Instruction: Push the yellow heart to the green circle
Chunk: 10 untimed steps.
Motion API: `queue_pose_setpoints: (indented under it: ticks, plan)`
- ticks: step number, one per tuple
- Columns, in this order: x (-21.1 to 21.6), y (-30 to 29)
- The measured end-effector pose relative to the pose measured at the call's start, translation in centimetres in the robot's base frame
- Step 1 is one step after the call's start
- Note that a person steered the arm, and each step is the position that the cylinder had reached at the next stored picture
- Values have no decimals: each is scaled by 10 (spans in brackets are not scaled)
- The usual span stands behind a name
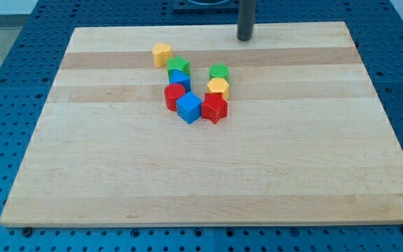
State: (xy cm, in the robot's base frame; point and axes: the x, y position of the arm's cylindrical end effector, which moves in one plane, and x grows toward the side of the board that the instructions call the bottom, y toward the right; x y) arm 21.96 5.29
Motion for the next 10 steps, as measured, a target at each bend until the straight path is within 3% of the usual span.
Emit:
queue_pose_setpoints:
  ticks: [3,5,6,7,10]
  plan:
    - [-5,-176]
    - [51,-216]
    - [84,-217]
    - [85,-203]
    - [53,-117]
